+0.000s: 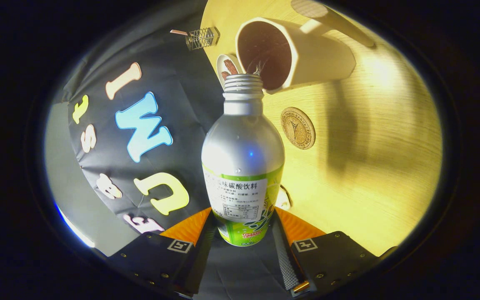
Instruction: Take the bottle from table, then pour the juice into the cup, finally place the bottle on the coaster
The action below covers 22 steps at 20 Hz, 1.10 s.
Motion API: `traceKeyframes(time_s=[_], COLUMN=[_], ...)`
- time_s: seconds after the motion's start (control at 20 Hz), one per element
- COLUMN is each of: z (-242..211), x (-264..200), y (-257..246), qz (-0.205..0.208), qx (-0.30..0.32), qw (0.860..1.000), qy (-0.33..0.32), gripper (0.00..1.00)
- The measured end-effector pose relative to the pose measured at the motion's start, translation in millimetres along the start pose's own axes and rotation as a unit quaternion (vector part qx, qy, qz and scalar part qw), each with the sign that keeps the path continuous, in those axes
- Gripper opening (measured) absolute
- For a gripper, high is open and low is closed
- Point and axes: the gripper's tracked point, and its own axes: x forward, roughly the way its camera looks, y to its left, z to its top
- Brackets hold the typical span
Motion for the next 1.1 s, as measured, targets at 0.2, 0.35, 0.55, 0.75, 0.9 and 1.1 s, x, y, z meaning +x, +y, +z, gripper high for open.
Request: traceKeyframes(time_s=[0.2, 0.35, 0.55, 0.75, 0.9, 1.1], z=[2, 4, 2, 2, 2, 2], x=[-3, -3, -8, -11, -11, -13], y=[8, 12, 16, 24, 30, 35], qz=[0.009, 0.011, 0.015, 0.024, 0.027, 0.031], qx=[0.013, 0.022, 0.041, 0.059, 0.074, 0.086], qw=[1.0, 1.0, 0.999, 0.998, 0.997, 0.996], qy=[0.001, 0.002, 0.005, 0.007, 0.007, 0.008], gripper=[0.73, 0.73, 0.73, 0.73, 0.73, 0.73])
